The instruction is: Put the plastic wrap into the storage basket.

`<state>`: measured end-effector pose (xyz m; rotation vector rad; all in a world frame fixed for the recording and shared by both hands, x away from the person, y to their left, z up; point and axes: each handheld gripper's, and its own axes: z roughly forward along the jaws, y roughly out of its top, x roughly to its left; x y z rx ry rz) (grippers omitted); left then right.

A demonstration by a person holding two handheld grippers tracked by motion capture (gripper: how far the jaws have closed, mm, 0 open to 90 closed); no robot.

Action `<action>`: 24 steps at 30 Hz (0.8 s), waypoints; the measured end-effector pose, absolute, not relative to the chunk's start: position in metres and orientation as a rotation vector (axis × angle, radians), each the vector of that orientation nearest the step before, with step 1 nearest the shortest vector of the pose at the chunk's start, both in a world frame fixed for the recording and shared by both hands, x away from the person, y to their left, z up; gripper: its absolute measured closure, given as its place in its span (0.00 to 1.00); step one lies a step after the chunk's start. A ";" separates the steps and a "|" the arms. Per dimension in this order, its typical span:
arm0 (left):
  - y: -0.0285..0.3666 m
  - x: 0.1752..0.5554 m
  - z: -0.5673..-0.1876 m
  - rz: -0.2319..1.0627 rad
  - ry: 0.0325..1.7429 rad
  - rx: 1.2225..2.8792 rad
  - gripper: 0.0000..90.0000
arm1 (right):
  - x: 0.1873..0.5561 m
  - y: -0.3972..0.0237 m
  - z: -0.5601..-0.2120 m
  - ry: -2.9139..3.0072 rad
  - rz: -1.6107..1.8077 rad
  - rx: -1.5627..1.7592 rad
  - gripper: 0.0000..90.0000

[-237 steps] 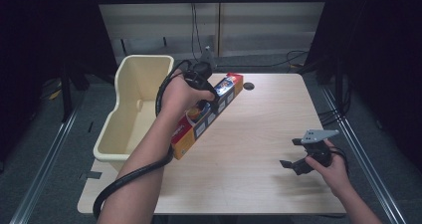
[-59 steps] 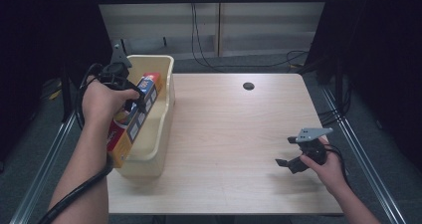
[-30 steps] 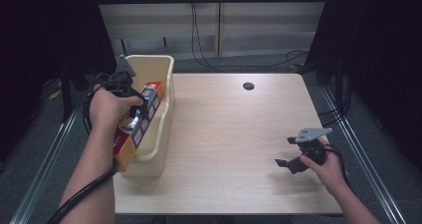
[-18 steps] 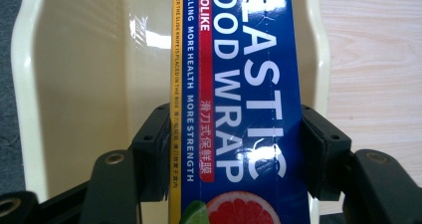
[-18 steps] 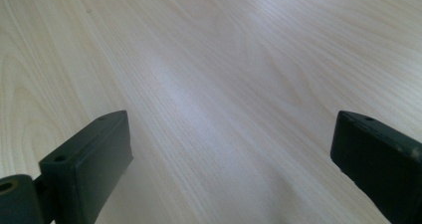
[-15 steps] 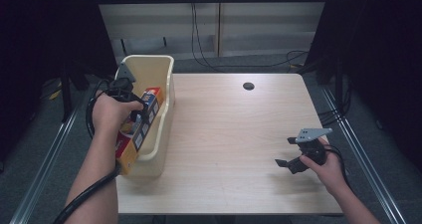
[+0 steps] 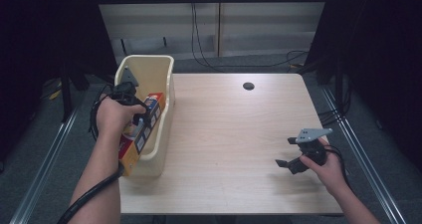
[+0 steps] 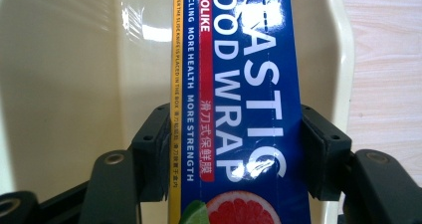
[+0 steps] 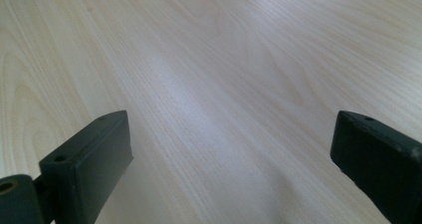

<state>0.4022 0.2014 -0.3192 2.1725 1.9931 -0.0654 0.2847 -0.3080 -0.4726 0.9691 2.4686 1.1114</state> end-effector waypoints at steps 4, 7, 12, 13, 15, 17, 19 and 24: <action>0.201 0.403 -0.322 -0.063 2.000 2.178 0.45 | 0.284 -0.308 -0.473 2.470 1.111 0.968 0.03; 0.201 0.404 -0.325 -0.082 2.002 2.172 0.45 | 0.284 -0.309 -0.473 2.469 1.110 0.971 0.03; 0.201 0.405 -0.329 -0.092 2.007 2.177 0.44 | 0.284 -0.309 -0.473 2.463 1.106 0.969 0.03; 0.201 0.406 -0.330 -0.095 2.016 2.170 0.44 | 0.284 -0.309 -0.473 2.462 1.106 0.970 0.03; 0.202 0.407 -0.332 -0.101 2.022 2.168 0.44 | 0.284 -0.310 -0.473 2.460 1.107 0.974 0.03; 0.202 0.408 -0.335 -0.103 2.027 2.175 0.44 | 0.284 -0.310 -0.473 2.463 1.102 0.978 0.03; 0.200 0.409 -0.336 -0.099 2.029 2.190 0.44 | 0.284 -0.310 -0.473 2.460 1.105 0.980 0.03; 0.195 0.410 -0.333 -0.069 2.000 2.190 0.42 | 0.283 -0.310 -0.474 2.466 1.108 0.975 0.03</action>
